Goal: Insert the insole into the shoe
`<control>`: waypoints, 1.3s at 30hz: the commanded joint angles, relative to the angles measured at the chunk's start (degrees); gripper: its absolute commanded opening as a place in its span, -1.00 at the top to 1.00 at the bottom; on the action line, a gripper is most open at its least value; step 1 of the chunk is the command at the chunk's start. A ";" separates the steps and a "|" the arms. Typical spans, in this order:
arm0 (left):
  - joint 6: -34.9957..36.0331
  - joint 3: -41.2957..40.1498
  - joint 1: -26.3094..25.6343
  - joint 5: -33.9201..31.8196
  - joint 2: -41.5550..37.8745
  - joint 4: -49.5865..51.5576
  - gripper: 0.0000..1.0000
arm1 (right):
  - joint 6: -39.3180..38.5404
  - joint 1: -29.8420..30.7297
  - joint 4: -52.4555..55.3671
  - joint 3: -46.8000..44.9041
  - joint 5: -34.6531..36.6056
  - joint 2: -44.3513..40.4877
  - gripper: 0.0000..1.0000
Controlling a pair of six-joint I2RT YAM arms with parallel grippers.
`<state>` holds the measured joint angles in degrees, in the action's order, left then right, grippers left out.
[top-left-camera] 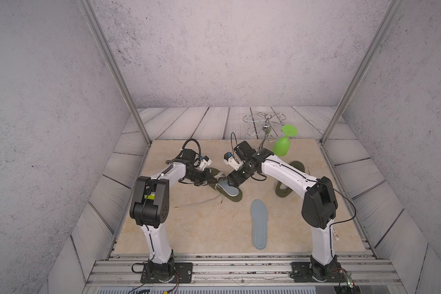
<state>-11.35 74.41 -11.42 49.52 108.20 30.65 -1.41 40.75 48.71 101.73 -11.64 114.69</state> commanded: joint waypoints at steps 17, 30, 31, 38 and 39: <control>-2.27 -3.88 -1.76 0.23 -2.64 -4.44 1.00 | 10.28 3.72 -1.41 -6.10 4.08 -2.78 -0.69; -2.68 -3.40 -1.88 0.58 -2.56 -4.51 1.00 | 9.85 3.54 2.69 -1.28 2.27 2.49 -0.59; -2.67 -3.35 -1.87 0.67 -2.56 -4.55 1.00 | 9.93 3.54 2.85 -1.09 1.75 2.84 -0.61; -2.48 -3.13 -1.94 0.67 -2.36 -4.38 1.00 | 10.02 3.20 4.80 -0.15 1.18 5.46 -0.61; -2.42 -3.05 -1.94 0.67 -2.38 -4.24 1.00 | 9.94 3.15 4.92 -0.18 1.33 5.70 -0.61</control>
<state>-14.37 71.20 -12.88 49.32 107.26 26.33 8.38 44.12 50.94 100.68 -9.65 117.64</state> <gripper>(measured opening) 0.063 0.804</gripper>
